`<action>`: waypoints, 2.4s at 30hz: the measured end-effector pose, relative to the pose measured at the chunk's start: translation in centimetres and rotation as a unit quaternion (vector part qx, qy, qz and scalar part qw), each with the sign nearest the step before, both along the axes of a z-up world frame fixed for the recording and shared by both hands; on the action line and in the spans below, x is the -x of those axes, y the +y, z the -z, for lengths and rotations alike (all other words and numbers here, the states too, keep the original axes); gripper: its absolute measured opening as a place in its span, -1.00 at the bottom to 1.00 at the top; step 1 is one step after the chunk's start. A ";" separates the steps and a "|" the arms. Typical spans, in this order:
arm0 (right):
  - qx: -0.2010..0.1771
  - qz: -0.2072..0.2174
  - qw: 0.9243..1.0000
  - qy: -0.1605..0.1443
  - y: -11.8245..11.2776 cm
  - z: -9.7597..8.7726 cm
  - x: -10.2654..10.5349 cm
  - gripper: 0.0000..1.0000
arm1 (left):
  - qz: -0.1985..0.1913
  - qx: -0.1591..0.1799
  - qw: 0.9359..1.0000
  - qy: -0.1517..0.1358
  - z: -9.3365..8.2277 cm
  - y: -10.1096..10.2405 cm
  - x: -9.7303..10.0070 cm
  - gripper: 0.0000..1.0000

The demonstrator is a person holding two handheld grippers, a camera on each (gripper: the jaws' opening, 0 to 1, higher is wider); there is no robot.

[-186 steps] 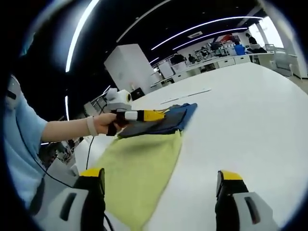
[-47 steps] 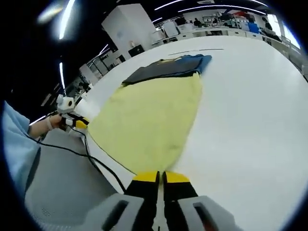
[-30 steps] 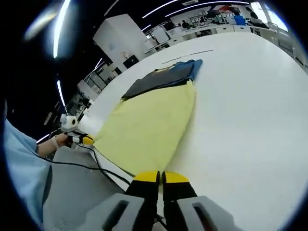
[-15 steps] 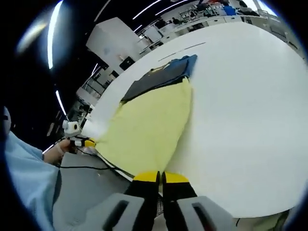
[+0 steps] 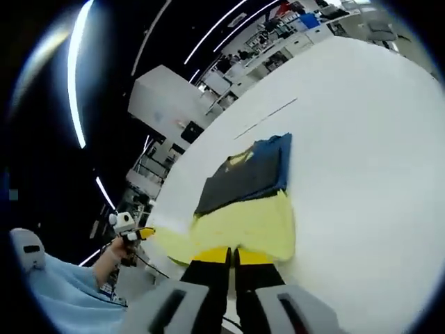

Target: Fold the garment on the visible template until the final outline fits inside the template.

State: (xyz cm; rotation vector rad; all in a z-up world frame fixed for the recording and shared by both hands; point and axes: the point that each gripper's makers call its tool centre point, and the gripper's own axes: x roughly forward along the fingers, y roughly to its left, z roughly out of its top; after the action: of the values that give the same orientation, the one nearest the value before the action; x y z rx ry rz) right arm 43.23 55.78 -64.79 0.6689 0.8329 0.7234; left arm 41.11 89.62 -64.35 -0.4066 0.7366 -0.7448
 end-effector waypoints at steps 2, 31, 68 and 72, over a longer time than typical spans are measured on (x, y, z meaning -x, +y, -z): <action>-0.017 0.010 1.000 -0.011 0.3 -1.1 -2.3 -1.00 | -0.003 0.004 1.000 -0.010 -0.7 0.1 -2.1 -1.00; 0.040 0.072 0.996 -0.040 2.7 3.3 -21.5 -1.00 | -0.164 0.047 0.985 -0.007 3.5 2.9 -20.4 -1.00; 0.158 -0.048 0.983 -0.081 3.9 9.6 -19.1 -0.63 | -0.077 -0.037 0.996 0.020 10.1 2.3 -19.1 -0.37; 0.162 -0.066 0.980 -0.093 4.0 9.5 -19.2 -0.61 | -0.055 -0.034 0.998 0.022 10.2 1.2 -18.7 -0.40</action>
State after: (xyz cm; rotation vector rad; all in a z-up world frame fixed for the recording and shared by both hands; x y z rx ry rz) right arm 62.43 59.82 -74.29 0.2514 0.8039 0.7372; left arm 59.82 90.86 -74.52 -0.3999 0.7727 -0.6084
